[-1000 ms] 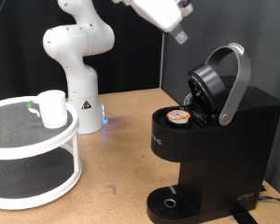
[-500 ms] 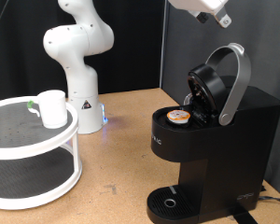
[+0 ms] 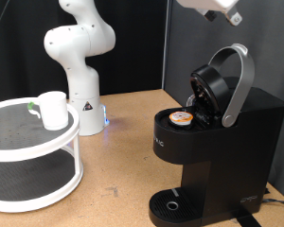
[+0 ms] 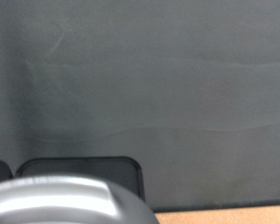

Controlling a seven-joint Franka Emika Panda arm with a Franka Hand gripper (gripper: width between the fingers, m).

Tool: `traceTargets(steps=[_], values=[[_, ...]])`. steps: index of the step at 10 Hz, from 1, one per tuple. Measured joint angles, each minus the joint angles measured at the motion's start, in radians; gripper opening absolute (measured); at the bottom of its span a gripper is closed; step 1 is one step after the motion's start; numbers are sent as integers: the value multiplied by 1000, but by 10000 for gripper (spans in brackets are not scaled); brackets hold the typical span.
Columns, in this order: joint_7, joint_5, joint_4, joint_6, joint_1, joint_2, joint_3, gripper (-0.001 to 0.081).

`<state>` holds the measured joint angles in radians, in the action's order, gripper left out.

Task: Make a cup of coffee with the keurig machine

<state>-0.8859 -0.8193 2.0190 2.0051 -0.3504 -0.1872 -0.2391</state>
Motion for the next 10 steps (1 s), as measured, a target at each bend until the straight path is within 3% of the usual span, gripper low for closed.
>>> traceTargets(steps=[4, 10], values=[[29, -1, -23, 16, -17, 13, 50, 800], [93, 0, -50, 103, -41, 63, 140, 800]])
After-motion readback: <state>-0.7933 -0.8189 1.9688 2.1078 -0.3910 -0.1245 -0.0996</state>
